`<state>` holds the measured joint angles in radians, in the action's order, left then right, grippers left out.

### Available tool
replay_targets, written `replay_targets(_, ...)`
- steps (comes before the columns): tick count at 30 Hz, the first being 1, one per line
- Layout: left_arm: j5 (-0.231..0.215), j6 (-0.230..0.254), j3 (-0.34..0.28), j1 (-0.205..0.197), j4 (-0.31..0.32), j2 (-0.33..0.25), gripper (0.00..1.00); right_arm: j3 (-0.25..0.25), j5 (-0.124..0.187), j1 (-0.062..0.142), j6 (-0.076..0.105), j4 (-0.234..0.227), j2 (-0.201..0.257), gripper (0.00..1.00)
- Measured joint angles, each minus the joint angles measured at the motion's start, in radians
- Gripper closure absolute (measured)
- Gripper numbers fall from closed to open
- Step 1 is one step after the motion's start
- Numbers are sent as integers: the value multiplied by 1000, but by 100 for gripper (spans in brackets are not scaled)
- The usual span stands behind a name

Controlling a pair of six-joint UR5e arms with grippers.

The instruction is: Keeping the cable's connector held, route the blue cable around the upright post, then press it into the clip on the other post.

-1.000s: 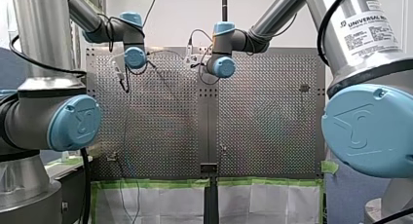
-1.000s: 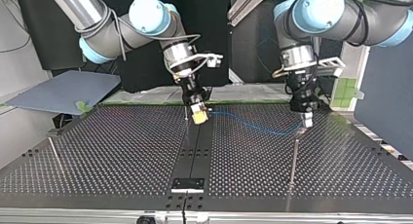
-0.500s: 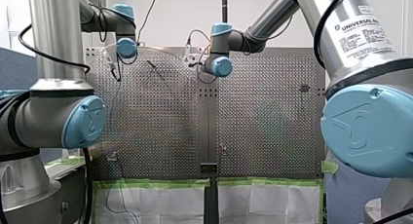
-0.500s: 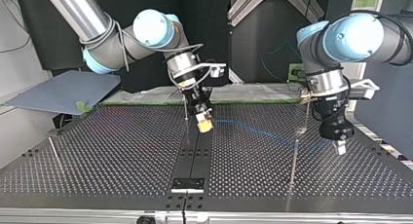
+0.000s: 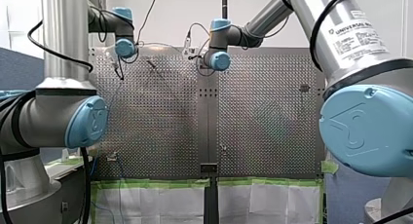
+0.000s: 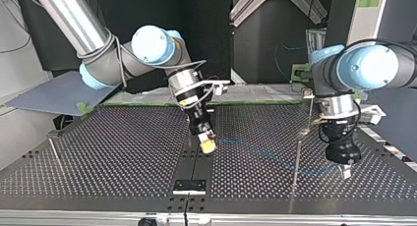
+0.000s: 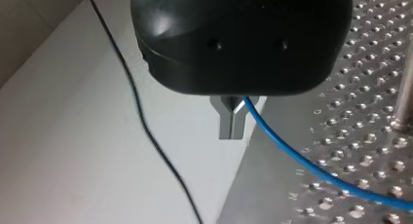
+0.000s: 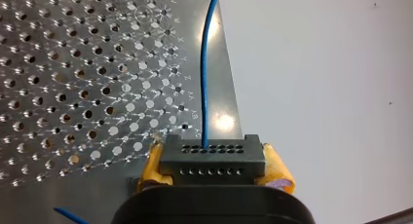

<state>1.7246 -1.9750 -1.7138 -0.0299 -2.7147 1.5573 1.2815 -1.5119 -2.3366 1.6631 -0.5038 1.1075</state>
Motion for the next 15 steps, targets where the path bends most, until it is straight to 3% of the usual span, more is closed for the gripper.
replay_targets(15,-75,-13,16,-27,5,129,100,-25,13,14,-4,3,-91,100)
